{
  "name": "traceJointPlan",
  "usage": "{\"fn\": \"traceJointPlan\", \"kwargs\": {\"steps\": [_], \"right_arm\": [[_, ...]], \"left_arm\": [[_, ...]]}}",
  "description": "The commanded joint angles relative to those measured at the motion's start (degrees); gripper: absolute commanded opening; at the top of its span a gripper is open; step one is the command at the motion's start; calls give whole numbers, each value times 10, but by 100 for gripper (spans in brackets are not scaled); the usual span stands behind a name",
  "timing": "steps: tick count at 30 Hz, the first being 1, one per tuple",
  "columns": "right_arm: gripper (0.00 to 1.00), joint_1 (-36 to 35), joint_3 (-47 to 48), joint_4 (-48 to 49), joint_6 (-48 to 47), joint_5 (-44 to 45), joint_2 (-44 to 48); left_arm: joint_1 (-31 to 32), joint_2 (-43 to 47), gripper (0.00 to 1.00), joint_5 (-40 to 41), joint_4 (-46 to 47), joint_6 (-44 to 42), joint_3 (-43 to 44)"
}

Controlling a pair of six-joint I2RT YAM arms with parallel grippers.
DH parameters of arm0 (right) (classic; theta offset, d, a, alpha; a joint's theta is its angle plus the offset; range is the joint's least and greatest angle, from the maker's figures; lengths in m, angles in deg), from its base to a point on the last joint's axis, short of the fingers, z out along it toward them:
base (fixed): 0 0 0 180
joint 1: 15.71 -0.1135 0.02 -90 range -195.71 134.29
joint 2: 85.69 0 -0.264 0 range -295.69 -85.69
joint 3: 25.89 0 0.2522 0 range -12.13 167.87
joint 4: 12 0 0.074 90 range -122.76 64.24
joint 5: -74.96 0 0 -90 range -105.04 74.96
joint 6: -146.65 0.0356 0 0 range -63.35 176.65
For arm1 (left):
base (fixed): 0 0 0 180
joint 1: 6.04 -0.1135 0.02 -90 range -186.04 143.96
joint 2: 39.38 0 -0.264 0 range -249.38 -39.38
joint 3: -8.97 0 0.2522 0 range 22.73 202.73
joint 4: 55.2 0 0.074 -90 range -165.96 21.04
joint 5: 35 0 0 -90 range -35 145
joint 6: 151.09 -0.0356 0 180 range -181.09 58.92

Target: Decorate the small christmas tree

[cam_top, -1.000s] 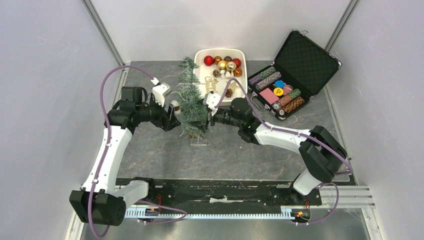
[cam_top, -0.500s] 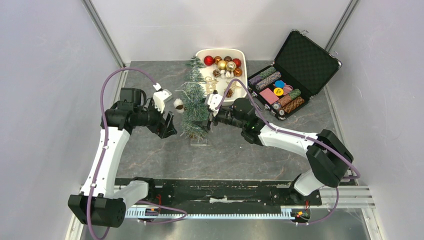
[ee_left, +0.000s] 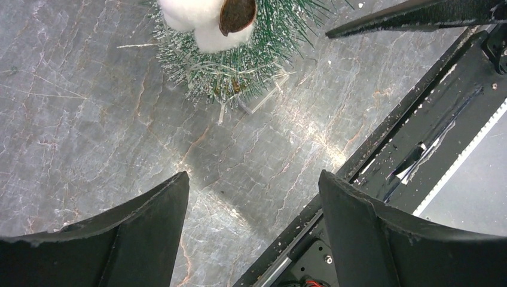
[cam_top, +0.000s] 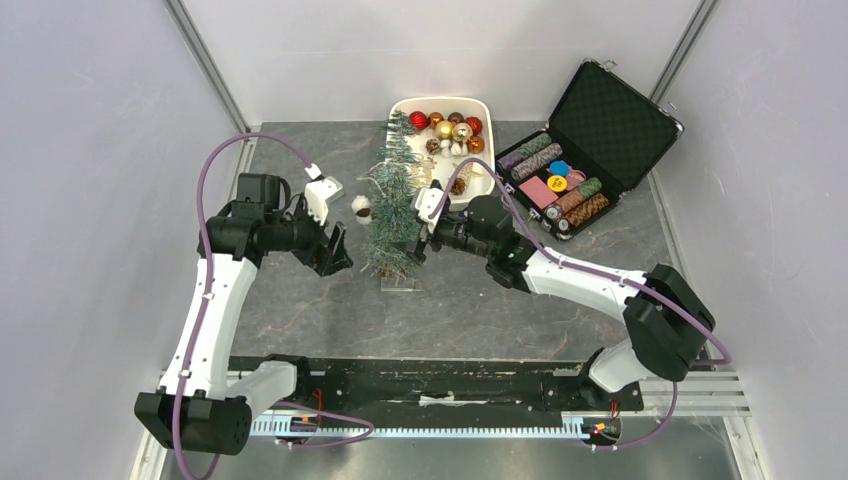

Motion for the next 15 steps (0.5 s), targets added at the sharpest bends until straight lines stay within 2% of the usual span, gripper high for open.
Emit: {"fn": "traceJointPlan", "kwargs": {"steps": [1,9,15], "right_arm": [[99,-4,2,-18,-14,44,38],[98,-4,14,-94,-16,49,73],[98,-4,50,-195,-43,67,83]], "left_arm": [[-3,8,86,-15,-9,-28,23],[-3,9,86,-19,-24,-36,42],[-3,6,86,-33,-22,-34,50]]}}
